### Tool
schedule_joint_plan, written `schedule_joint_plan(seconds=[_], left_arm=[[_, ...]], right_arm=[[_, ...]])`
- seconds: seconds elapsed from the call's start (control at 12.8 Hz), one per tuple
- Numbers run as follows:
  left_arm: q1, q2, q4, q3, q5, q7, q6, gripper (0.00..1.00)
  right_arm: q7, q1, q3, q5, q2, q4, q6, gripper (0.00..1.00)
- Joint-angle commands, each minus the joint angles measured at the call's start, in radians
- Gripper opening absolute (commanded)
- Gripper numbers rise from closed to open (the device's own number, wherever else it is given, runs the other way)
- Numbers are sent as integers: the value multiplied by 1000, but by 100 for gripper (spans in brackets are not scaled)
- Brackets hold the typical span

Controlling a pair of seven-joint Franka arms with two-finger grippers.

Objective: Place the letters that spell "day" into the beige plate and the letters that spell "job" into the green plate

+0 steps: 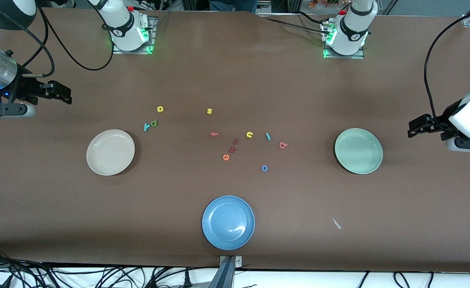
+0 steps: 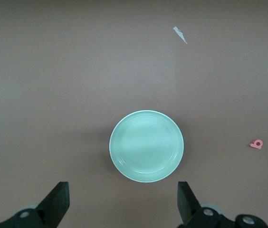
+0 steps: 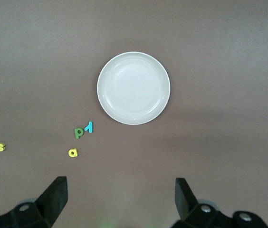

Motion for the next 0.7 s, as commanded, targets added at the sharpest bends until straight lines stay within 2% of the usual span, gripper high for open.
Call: schedule_joint_plan(seconds=[0.0, 0.62], left_arm=[[3, 1, 11, -1, -20, 4, -7, 100], [-2, 7, 11, -1, -20, -4, -7, 100]], right_arm=[[-17, 0, -3, 19, 1, 10, -16, 100], [-17, 0, -3, 19, 1, 7, -16, 100]])
